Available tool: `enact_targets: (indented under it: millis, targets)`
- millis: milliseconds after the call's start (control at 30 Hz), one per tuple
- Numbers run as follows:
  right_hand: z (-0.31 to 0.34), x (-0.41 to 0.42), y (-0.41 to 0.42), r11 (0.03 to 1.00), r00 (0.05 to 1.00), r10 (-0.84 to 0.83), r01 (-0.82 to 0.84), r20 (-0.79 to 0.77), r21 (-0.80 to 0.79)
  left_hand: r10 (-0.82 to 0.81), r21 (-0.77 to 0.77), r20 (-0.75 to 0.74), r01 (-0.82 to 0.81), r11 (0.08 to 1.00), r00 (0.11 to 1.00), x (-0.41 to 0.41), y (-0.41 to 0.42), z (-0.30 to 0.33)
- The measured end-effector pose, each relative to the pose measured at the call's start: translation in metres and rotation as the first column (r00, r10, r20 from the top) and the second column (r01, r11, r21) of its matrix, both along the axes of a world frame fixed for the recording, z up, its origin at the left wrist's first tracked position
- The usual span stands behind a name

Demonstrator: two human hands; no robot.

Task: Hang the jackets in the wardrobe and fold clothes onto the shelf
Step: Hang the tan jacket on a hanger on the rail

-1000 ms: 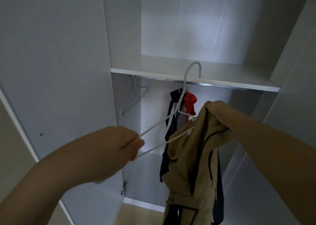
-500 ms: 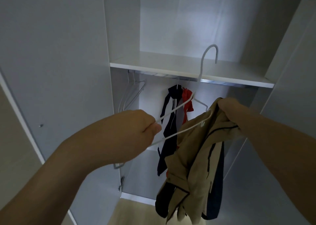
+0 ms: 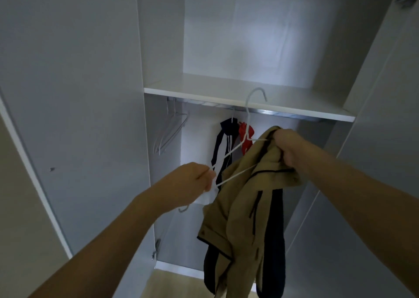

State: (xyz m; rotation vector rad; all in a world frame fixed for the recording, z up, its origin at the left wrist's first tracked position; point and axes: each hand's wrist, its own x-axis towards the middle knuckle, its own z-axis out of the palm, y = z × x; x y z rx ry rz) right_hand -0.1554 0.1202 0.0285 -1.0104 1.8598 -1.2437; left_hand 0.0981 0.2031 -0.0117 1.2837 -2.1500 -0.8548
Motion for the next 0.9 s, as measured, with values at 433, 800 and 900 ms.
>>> enact_targets:
  millis: [433,800,900]
  targets:
    - [0.005,-0.036,0.006,0.997,0.925,0.039,-0.062,-0.377,-0.050,-0.152,0.042,0.032,0.151,0.988,0.988,0.005,-0.011,-0.016]
    - [0.005,-0.052,0.006,0.996,0.993,-0.053,0.046,-0.109,-0.073,-0.173,0.245,-0.040,0.178,0.953,0.984,-0.004,0.008,0.020]
    - [0.004,-0.037,0.009,0.998,1.000,0.023,-0.023,-0.002,-0.060,-0.062,0.238,-0.091,0.082,0.968,0.994,-0.031,-0.002,0.004]
